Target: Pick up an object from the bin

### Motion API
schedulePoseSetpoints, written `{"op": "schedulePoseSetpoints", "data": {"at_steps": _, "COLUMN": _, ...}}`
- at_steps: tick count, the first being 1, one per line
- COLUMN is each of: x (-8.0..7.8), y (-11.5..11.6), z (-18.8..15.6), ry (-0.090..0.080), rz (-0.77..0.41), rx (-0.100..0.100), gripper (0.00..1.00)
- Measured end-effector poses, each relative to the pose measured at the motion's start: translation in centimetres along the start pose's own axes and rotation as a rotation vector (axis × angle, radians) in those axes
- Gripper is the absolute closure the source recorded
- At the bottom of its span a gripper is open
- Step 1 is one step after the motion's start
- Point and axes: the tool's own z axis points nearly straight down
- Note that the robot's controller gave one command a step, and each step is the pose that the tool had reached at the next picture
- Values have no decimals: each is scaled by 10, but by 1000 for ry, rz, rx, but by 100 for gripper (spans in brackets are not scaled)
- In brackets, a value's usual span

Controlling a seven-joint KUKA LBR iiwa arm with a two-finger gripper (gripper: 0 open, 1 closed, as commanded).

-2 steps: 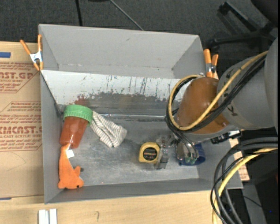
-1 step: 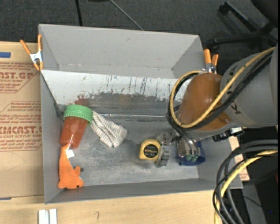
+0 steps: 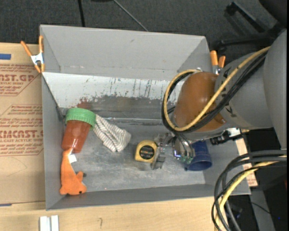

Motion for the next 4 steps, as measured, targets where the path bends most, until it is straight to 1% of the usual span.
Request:
{"op": "schedulePoseSetpoints", "data": {"at_steps": 1, "x": 0, "y": 2, "z": 12, "ry": 1, "rz": -8, "rx": 1, "gripper": 100}}
{"op": "schedulePoseSetpoints", "data": {"at_steps": 2, "x": 7, "y": -5, "z": -1, "ry": 3, "rz": -6, "rx": 1, "gripper": 100}}
{"op": "schedulePoseSetpoints", "data": {"at_steps": 3, "x": 4, "y": 14, "z": -34, "ry": 1, "rz": 45, "rx": 1, "gripper": 100}}
{"op": "schedulePoseSetpoints", "data": {"at_steps": 4, "x": 4, "y": 18, "z": -42, "ry": -3, "rz": 45, "rx": 0, "gripper": 100}}
